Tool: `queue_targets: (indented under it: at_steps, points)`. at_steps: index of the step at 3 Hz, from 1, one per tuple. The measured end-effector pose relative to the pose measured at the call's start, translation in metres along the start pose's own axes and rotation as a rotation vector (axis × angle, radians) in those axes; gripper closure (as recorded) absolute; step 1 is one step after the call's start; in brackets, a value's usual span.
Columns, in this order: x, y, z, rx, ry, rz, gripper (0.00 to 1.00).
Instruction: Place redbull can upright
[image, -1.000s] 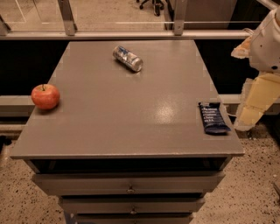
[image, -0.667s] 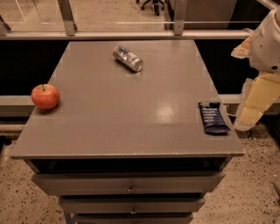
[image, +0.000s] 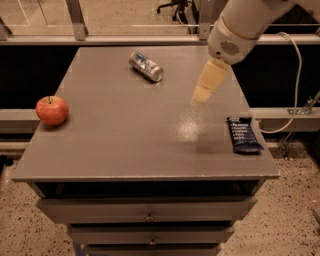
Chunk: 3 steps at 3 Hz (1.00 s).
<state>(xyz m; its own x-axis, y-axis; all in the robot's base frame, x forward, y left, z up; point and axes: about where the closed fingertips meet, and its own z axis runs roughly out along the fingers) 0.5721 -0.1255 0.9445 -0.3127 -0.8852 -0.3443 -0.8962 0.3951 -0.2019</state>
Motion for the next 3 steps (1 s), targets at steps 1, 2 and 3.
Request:
queue_targets:
  at_steps: [1, 2, 3]
  points:
    - [-0.05, -0.028, 0.029, 0.019, -0.062, 0.073, 0.0]
    - [-0.05, -0.028, 0.029, 0.019, -0.062, 0.073, 0.0]
    - [-0.073, -0.046, 0.04, 0.036, -0.123, 0.135, 0.0]
